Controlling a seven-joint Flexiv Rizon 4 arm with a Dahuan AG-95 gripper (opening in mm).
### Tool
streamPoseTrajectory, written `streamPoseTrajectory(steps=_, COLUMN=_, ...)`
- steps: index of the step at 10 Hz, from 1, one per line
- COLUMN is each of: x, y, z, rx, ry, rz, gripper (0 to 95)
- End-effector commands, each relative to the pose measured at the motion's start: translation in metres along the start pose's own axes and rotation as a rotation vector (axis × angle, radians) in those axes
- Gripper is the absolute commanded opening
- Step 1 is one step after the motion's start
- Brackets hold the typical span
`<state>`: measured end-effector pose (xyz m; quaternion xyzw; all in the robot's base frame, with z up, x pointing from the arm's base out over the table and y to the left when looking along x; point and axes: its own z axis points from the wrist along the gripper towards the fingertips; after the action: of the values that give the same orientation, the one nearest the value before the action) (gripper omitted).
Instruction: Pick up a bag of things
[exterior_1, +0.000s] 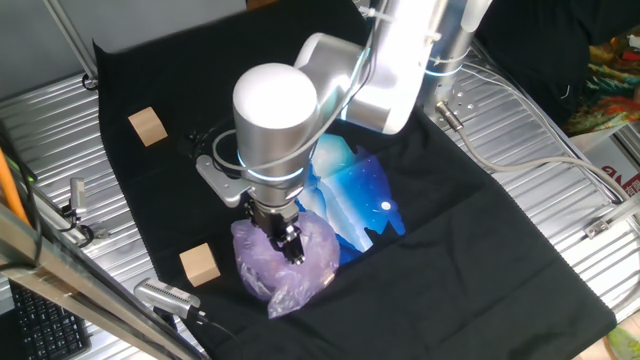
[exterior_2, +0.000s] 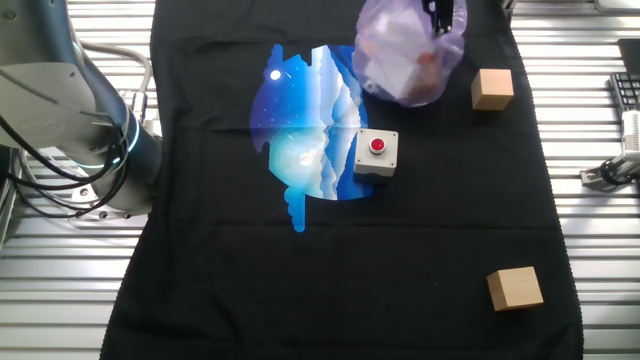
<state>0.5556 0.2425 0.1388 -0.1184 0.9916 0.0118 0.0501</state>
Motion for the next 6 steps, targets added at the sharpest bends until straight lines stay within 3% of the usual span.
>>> streamPoseTrajectory(steps=1, x=0.0, y=-0.002, z=0.005, rx=-0.006, ry=-0.006, rz=-0.001, gripper=95.0)
streamPoseTrajectory(steps=6, x=0.009, y=0.006, z=0.019, rx=-0.014, ry=-0.008, rz=0.036, gripper=95.0)
